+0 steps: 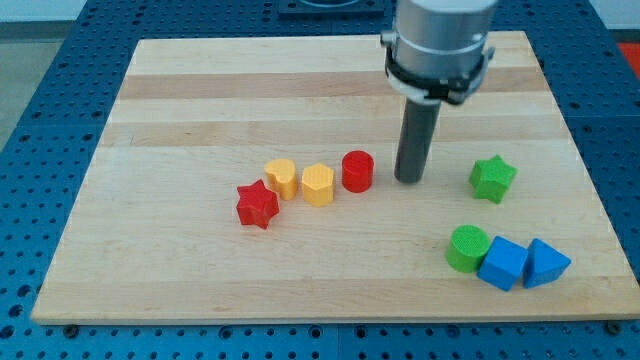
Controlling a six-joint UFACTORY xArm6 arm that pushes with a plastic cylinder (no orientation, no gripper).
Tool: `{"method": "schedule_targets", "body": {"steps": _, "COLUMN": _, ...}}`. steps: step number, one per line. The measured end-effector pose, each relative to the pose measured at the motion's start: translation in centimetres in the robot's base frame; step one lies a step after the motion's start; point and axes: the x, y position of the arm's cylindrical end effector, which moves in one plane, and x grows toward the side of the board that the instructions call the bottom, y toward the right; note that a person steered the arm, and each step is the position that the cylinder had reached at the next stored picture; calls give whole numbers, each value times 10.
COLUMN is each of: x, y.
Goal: Place the green star above the blue cube
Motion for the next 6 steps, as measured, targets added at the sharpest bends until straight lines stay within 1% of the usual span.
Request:
{"method": "schedule_targets", "body": {"steps": 1, "x": -22, "y": 56}}
{"method": "schedule_targets", "body": {"steps": 2, "x": -13, "y": 81}}
{"method": "schedule_targets", "body": {"steps": 3, "x": 21, "y": 69}}
{"method": "schedule_targets", "body": {"steps": 4, "x": 33, "y": 69}}
{"method": "schedule_targets", "body": {"steps": 5, "x": 6, "y": 69}}
{"method": "schedule_targets", "body": {"steps": 6, "x": -8, "y": 83}}
